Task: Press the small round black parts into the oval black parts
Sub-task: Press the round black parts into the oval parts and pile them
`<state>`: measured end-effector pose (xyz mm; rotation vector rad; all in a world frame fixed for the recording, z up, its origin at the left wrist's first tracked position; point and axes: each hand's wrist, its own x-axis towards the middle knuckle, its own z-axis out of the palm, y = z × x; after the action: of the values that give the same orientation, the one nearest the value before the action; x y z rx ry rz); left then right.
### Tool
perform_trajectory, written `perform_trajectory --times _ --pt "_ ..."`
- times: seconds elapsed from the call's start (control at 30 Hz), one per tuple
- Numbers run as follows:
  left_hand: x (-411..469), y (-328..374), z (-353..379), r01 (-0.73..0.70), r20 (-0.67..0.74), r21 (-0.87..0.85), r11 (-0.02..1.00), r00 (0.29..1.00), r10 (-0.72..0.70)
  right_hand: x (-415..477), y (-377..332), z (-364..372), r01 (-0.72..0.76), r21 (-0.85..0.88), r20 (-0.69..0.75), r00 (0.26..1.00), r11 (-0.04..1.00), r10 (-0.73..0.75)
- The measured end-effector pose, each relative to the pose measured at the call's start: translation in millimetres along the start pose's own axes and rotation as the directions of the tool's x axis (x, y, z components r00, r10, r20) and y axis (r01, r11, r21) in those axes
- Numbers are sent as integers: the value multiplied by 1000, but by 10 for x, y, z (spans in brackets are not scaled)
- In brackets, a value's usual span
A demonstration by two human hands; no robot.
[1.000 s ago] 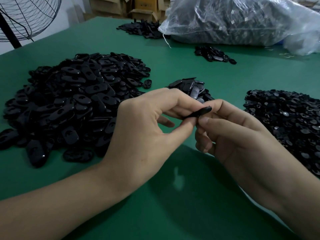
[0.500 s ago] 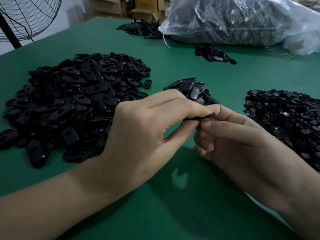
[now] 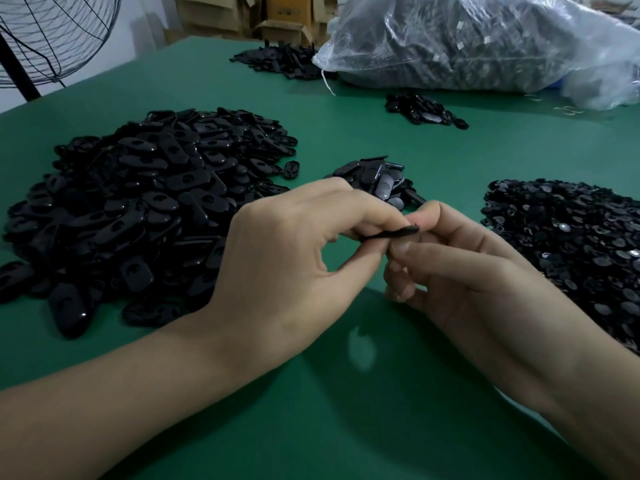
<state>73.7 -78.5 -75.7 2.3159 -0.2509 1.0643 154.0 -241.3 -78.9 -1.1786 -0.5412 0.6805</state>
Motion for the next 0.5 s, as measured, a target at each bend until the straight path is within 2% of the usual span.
perform_trajectory --times 0.1,0.27,0.33,0.43,0.5 --pt "18 -58 1 79 42 -39 996 996 -77 3 10 5 61 -86 -30 998 994 -63" --pt "0 -125 46 360 144 -235 903 932 -334 55 3 -20 117 -454 -114 976 883 -188" --pt "-3 -127 38 372 175 -245 895 925 -336 70 9 -45 101 -460 -154 969 882 -191" --pt "36 -89 32 282 201 -144 949 947 -251 80 15 -62 52 -378 -211 967 924 -141" --pt "86 -90 47 269 202 -103 958 948 -245 96 -1 -57 13 -353 -224 970 936 -98"
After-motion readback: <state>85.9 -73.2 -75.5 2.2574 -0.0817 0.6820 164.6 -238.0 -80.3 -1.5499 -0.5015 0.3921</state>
